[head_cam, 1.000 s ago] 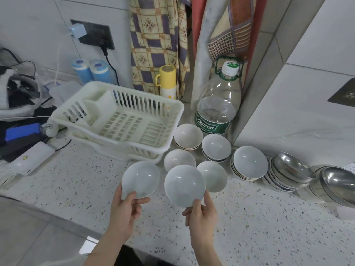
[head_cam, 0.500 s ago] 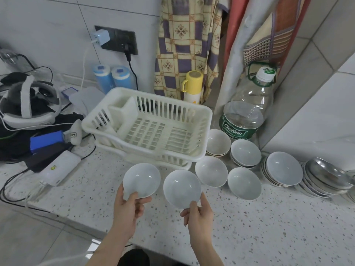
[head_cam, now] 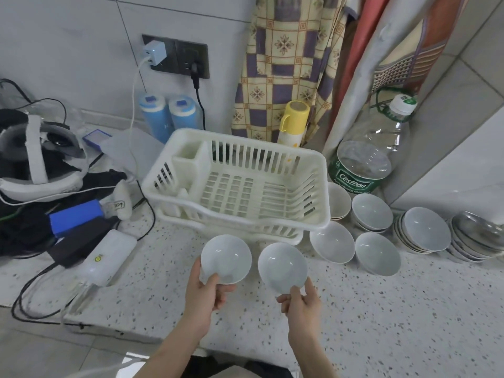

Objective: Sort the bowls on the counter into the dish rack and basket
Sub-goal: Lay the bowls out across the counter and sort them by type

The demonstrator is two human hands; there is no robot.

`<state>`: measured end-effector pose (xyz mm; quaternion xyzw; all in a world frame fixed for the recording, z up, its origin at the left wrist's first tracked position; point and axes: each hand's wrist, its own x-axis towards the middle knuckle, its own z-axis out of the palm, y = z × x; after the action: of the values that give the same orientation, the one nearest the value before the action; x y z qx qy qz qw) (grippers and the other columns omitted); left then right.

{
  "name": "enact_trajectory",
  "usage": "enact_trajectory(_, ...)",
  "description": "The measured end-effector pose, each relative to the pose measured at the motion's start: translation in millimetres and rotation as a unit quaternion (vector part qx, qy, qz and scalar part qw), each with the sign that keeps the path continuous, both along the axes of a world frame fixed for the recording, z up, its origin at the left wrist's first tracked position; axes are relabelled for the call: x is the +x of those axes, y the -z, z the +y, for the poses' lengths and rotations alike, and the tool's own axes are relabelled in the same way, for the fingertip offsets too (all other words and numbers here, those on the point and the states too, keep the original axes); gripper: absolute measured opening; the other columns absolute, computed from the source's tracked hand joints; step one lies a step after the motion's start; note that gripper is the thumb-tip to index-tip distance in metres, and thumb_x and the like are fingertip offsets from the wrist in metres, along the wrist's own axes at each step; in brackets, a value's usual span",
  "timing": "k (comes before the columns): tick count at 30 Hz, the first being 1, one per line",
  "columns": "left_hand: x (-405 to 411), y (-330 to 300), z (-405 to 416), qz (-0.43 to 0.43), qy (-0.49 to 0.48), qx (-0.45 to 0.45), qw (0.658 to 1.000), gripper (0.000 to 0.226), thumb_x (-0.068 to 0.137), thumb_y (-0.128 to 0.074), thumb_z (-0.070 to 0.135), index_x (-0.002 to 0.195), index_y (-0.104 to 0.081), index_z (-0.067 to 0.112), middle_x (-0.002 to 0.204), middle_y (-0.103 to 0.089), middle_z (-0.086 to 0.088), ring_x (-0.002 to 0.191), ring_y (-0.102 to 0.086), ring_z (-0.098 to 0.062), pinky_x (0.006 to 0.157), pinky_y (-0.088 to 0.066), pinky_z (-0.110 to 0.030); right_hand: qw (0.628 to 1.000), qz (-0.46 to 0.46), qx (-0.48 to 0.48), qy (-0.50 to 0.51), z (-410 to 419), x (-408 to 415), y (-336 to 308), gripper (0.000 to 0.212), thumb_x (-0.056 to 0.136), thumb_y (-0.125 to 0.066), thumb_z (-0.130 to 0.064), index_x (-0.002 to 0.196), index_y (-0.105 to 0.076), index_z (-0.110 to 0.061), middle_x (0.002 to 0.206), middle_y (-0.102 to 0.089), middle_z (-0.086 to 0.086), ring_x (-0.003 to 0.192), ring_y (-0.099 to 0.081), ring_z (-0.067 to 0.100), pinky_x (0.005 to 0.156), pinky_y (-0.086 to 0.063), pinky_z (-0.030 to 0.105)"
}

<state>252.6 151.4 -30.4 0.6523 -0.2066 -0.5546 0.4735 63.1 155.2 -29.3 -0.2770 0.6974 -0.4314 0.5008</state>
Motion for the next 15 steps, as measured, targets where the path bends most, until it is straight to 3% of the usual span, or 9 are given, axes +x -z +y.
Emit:
enact_trajectory(5,-8,8,-1,-0.006,0.005,-0.001,1.0,0.056,0.1,-0.048,0.013,0.137,-0.032,0.053,0.072,-0.075,-0.019,0.042,-0.047,-0.016,0.041,-0.033,-0.025,1.0,0.005,-0.009,0.019,-5,9,7,0.054,0.098,-0.044,-0.004,0.147,-0.043,-0.025,0.053,-0.064,0.012,0.041,-0.047,0.009,0.047,-0.043,0.027)
enact_trajectory(9,-5,11,-5,0.008,0.013,-0.004,1.0,0.053,0.101,-0.047,0.013,0.132,-0.034,0.053,0.073,-0.075,-0.019,0.04,-0.053,-0.012,0.042,-0.034,-0.025,0.999,-0.011,-0.007,0.033,-5,12,10,0.055,0.098,-0.045,-0.004,0.147,-0.041,-0.027,0.054,-0.064,0.013,0.042,-0.047,0.008,0.046,-0.044,0.022)
enact_trajectory(15,-1,20,-5,0.015,0.03,-0.022,0.999,0.053,0.101,-0.047,0.014,0.142,-0.034,0.046,0.075,-0.074,-0.022,0.039,-0.052,-0.012,0.039,-0.034,-0.023,1.0,-0.003,0.004,0.029,-6,12,15,0.054,0.099,-0.044,-0.006,0.149,-0.039,-0.026,0.056,-0.065,0.012,0.044,-0.046,0.01,0.05,-0.042,0.027)
